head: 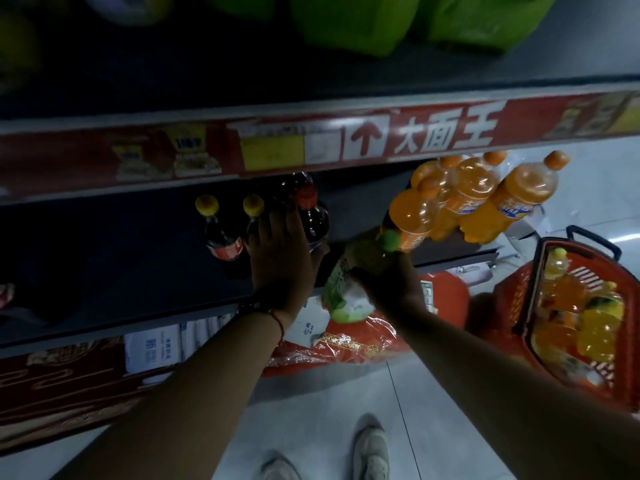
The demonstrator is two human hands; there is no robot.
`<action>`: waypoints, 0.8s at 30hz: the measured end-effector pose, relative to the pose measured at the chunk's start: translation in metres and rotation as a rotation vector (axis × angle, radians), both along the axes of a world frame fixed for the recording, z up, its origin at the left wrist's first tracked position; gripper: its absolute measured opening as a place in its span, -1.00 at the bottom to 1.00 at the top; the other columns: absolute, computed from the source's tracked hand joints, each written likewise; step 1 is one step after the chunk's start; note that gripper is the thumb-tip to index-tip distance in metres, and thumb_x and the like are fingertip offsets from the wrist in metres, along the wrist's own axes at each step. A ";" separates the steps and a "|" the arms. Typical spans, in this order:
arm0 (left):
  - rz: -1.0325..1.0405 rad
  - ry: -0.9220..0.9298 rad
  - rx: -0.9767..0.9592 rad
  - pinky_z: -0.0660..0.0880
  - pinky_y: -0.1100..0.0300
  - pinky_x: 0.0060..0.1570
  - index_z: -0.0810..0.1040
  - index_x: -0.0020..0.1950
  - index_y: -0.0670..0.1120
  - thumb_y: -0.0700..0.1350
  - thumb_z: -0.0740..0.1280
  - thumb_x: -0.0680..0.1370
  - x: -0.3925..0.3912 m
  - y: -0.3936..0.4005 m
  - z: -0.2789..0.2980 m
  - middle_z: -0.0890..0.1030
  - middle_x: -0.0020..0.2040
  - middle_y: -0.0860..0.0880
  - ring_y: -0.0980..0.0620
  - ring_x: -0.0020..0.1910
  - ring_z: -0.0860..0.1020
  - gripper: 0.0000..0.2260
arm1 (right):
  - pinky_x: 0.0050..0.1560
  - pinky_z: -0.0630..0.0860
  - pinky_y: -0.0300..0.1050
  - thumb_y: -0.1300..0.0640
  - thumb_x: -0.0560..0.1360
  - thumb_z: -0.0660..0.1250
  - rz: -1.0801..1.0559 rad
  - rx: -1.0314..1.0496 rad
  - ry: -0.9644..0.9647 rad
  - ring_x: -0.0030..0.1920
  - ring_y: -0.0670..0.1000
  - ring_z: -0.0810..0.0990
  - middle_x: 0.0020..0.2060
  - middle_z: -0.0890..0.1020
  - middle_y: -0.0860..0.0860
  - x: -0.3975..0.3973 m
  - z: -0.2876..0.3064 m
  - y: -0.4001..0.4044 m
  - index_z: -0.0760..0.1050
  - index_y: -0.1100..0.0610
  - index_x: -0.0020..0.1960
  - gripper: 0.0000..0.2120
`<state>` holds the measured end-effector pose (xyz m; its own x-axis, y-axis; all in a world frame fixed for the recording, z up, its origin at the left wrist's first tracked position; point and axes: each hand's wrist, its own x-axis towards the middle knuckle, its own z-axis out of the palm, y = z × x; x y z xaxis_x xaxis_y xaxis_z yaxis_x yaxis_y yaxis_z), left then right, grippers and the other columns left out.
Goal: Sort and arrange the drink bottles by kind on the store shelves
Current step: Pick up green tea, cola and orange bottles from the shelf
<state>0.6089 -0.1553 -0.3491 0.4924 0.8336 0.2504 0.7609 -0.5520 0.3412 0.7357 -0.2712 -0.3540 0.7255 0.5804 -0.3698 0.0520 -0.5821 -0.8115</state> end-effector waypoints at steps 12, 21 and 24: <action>-0.439 -0.248 -1.373 0.45 0.49 0.04 0.18 0.40 0.41 0.41 0.46 0.24 -0.073 -0.123 0.208 0.38 0.34 0.28 0.32 0.27 0.42 -0.20 | -0.10 0.65 -0.07 0.23 0.37 0.51 0.344 -0.088 0.354 -0.04 0.03 0.66 -0.01 0.69 -0.01 -0.008 0.246 -0.163 0.50 0.08 0.21 -0.56; -0.641 -0.463 -1.418 0.60 0.19 -0.03 0.44 0.30 -0.03 -0.22 0.42 0.46 -0.033 -0.162 0.335 0.70 0.11 -0.02 0.02 0.10 0.66 -0.57 | 0.23 0.47 0.32 -0.08 0.29 0.50 0.278 0.357 0.332 0.18 0.13 0.60 0.15 0.64 0.01 -0.002 0.363 -0.191 0.47 -0.16 0.28 -0.43; -0.664 -0.651 -1.265 0.62 0.12 -0.04 0.50 0.28 -0.11 -0.36 0.40 0.48 -0.003 -0.158 0.358 0.71 0.07 -0.07 -0.04 0.07 0.67 -0.59 | 0.18 0.55 0.21 -0.04 0.37 0.47 0.281 0.471 0.317 0.20 0.10 0.61 0.17 0.63 0.01 0.016 0.372 -0.185 0.44 -0.14 0.31 -0.47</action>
<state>0.6056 -0.3132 0.0089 0.9321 0.3455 -0.1086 0.0510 0.1718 0.9838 0.7521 -0.4560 0.0180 0.4192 0.8856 -0.2002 -0.1340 -0.1577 -0.9784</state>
